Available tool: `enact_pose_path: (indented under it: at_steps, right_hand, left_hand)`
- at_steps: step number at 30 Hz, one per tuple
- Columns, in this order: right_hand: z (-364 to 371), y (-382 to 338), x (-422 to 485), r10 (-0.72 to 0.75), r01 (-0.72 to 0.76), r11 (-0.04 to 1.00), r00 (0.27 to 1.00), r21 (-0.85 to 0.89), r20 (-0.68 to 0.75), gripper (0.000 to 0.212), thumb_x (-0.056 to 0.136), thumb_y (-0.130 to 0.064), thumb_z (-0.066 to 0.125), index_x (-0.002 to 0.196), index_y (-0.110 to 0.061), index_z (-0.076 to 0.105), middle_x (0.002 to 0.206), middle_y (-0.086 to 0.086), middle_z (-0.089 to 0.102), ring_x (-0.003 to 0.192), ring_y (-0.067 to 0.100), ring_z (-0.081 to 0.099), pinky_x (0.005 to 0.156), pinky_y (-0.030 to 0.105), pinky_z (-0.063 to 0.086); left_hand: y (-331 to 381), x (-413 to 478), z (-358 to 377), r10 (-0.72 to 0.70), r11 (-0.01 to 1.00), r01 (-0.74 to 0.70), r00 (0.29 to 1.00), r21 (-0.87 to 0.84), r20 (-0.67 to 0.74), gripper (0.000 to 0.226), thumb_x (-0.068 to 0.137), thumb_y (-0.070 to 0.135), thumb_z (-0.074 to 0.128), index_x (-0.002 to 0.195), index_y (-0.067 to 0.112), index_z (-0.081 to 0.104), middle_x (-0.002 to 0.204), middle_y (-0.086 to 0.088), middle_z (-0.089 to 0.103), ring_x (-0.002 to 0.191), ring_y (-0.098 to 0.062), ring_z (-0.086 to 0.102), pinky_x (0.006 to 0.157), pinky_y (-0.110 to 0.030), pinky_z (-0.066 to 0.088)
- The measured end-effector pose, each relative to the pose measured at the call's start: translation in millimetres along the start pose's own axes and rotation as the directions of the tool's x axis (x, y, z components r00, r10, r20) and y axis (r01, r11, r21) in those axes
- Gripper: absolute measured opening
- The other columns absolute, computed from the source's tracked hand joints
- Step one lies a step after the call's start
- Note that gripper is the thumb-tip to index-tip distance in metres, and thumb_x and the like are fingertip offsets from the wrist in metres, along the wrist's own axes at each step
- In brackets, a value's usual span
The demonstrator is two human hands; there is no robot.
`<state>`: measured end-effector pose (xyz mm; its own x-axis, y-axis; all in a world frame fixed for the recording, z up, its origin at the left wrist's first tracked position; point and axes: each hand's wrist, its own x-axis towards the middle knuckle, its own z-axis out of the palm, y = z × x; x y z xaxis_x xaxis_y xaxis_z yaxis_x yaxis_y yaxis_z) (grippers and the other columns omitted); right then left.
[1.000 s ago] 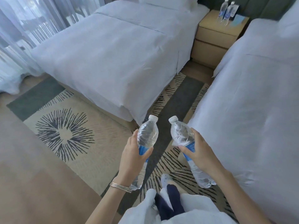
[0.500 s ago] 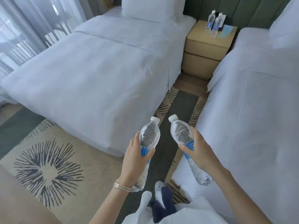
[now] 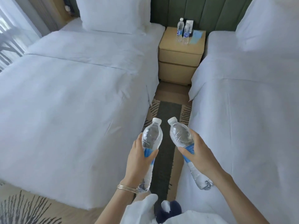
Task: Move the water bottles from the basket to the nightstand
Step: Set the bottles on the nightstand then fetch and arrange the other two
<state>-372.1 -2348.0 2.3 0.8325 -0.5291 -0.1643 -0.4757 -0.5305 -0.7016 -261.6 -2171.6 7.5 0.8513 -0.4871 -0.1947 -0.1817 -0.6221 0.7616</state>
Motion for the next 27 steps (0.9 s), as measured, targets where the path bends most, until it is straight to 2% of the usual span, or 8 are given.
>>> enact_pose_path:
  at_steps: [3,9,12,19,21,27]
  right_hand:
    - [-4.0,-14.9,56.6,0.016,-0.016,1.0,0.998,0.005,-0.061,0.075,0.078,-0.051,0.058,0.141,-0.027,0.025,0.144,-0.006,0.037,0.126,0.016,0.044,0.094,0.018,0.036]
    - [-14.8,-53.0,168.8,0.037,-0.037,0.999,0.99,-0.001,-0.135,0.071,0.083,-0.048,0.059,0.142,-0.025,0.026,0.144,-0.006,0.038,0.126,0.015,0.045,0.093,0.017,0.037]
    - [-15.4,-61.1,213.2,0.051,-0.054,0.998,0.985,-0.016,-0.163,0.074,0.083,-0.05,0.057,0.144,-0.023,0.024,0.147,-0.005,0.036,0.128,0.015,0.043,0.094,0.017,0.036]
    - [-37.0,-43.6,292.0,0.113,-0.116,0.993,0.973,-0.006,-0.204,0.073,0.081,-0.048,0.06,0.142,-0.021,0.028,0.143,-0.004,0.041,0.125,0.015,0.046,0.091,0.012,0.034]
    - [-47.4,-32.6,318.4,0.127,-0.128,0.992,0.973,0.008,-0.193,0.073,0.082,-0.047,0.06,0.142,-0.021,0.028,0.143,-0.004,0.041,0.125,0.014,0.046,0.089,0.007,0.032]
    - [-97.8,-5.2,421.7,0.099,-0.099,0.995,0.979,0.008,-0.178,0.072,0.081,-0.049,0.059,0.141,-0.023,0.027,0.142,-0.005,0.041,0.123,0.011,0.046,0.085,0.002,0.032]
  left_hand:
    - [7.0,65.0,-12.7,0.038,0.999,-0.038,0.999,-0.006,0.025,0.065,0.085,0.035,0.065,0.14,0.026,0.033,0.138,0.003,0.047,0.115,-0.015,0.053,0.087,-0.017,0.042]
    - [30.7,192.1,-45.4,0.104,0.992,-0.107,0.993,0.063,0.055,0.07,0.082,0.04,0.067,0.14,0.023,0.031,0.136,0.002,0.049,0.11,-0.016,0.055,0.084,-0.02,0.046]
    - [44.3,243.7,-49.9,0.129,0.989,-0.135,0.988,0.065,0.084,0.07,0.083,0.039,0.067,0.14,0.022,0.032,0.136,0.001,0.048,0.113,-0.017,0.054,0.089,-0.025,0.047]
    - [68.9,340.4,-30.8,0.141,0.983,-0.156,0.978,0.092,0.151,0.072,0.082,0.039,0.068,0.142,0.021,0.031,0.138,-0.001,0.048,0.115,-0.018,0.054,0.091,-0.029,0.048]
    - [76.9,368.5,-19.9,0.146,0.982,-0.163,0.976,0.098,0.162,0.073,0.082,0.039,0.068,0.142,0.021,0.031,0.138,-0.002,0.047,0.115,-0.019,0.054,0.092,-0.031,0.049]
    - [129.2,462.4,16.9,0.138,0.985,-0.15,0.98,0.083,0.143,0.073,0.083,0.039,0.067,0.143,0.021,0.03,0.141,0.0,0.045,0.119,-0.018,0.052,0.094,-0.027,0.046]
